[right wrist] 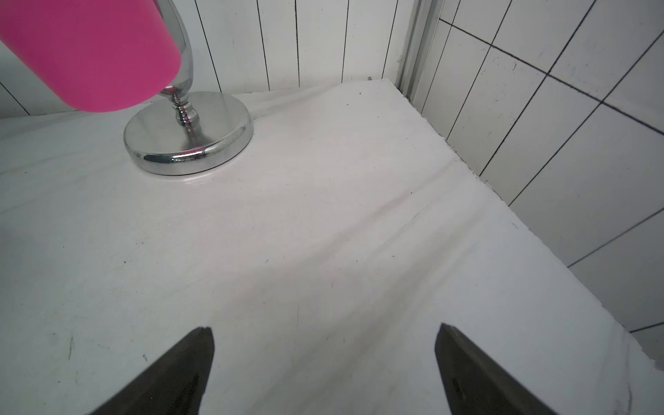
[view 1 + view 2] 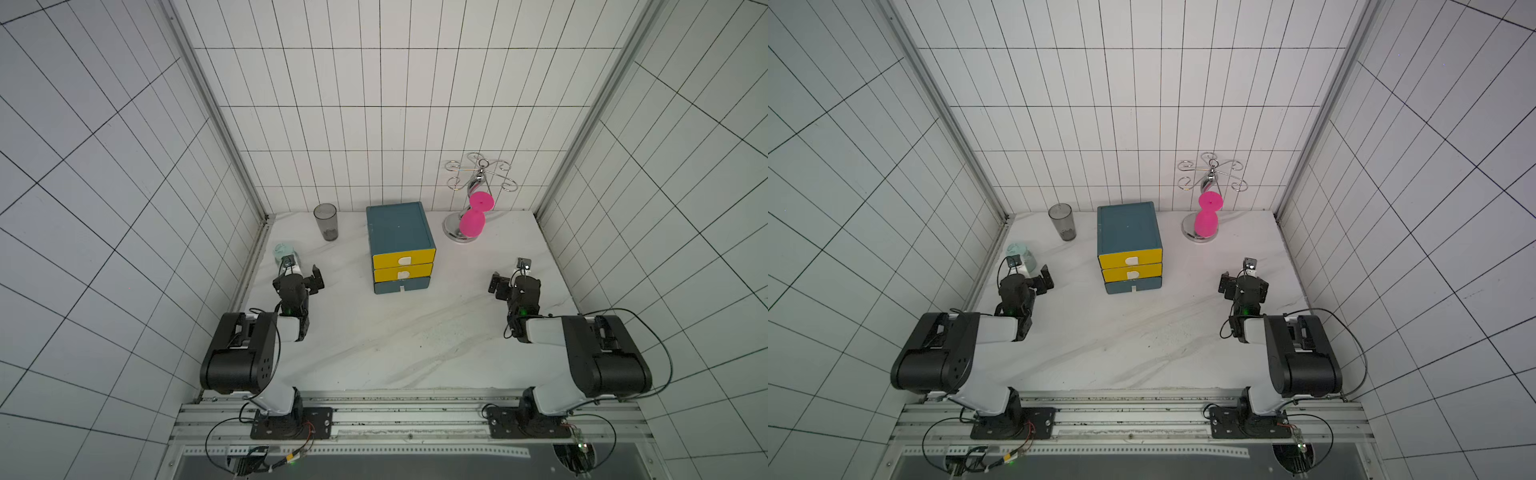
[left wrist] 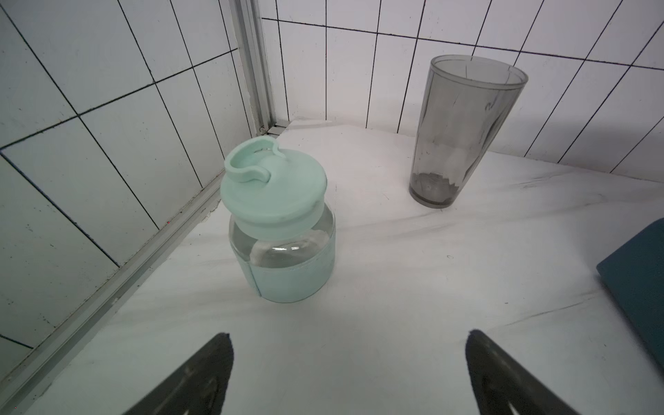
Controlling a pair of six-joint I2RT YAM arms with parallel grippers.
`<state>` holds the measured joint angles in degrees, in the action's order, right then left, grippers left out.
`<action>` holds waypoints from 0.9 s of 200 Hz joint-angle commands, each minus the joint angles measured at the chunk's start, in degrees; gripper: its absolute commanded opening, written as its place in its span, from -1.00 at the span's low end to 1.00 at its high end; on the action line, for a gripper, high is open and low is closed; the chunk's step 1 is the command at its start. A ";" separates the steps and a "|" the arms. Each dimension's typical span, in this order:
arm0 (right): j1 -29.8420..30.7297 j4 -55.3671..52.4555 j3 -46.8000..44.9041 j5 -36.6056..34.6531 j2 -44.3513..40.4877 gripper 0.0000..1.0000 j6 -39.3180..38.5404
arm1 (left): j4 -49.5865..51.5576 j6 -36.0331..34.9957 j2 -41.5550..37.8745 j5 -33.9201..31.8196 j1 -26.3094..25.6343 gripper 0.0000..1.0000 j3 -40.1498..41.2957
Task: Take the postcards out of the drawer
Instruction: Open the drawer in the storage box.
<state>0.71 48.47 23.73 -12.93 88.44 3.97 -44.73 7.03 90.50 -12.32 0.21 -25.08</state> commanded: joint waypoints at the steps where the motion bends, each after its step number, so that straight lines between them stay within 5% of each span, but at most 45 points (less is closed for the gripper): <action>1: -0.57 0.97 -0.52 0.14 -0.25 0.99 0.17 | 0.17 -0.42 -0.76 -0.52 -0.17 0.98 -0.60; 180: -0.62 0.84 -0.35 0.49 -0.07 0.99 0.08 | 0.42 -0.27 -0.85 0.01 0.02 0.98 -0.68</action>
<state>0.71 48.71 23.73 -12.91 88.44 3.97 -44.73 7.03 90.50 -12.36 0.21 -25.08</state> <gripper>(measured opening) 0.995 0.991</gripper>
